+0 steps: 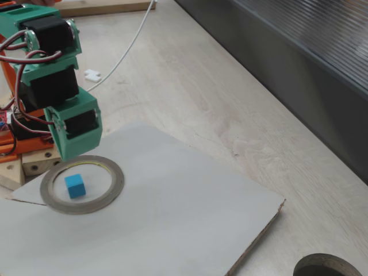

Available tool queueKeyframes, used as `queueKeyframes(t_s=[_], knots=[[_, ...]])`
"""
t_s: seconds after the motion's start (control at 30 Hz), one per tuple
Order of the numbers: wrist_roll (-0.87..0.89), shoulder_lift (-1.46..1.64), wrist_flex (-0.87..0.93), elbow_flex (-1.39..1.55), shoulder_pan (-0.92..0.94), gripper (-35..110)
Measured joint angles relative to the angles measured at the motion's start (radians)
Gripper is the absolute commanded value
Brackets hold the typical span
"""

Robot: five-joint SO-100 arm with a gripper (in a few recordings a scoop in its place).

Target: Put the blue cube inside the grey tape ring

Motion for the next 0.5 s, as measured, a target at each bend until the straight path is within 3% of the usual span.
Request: queueKeyframes(t_s=[0.5], knots=[[0.003,0.107,0.295,-0.011,0.103,3]])
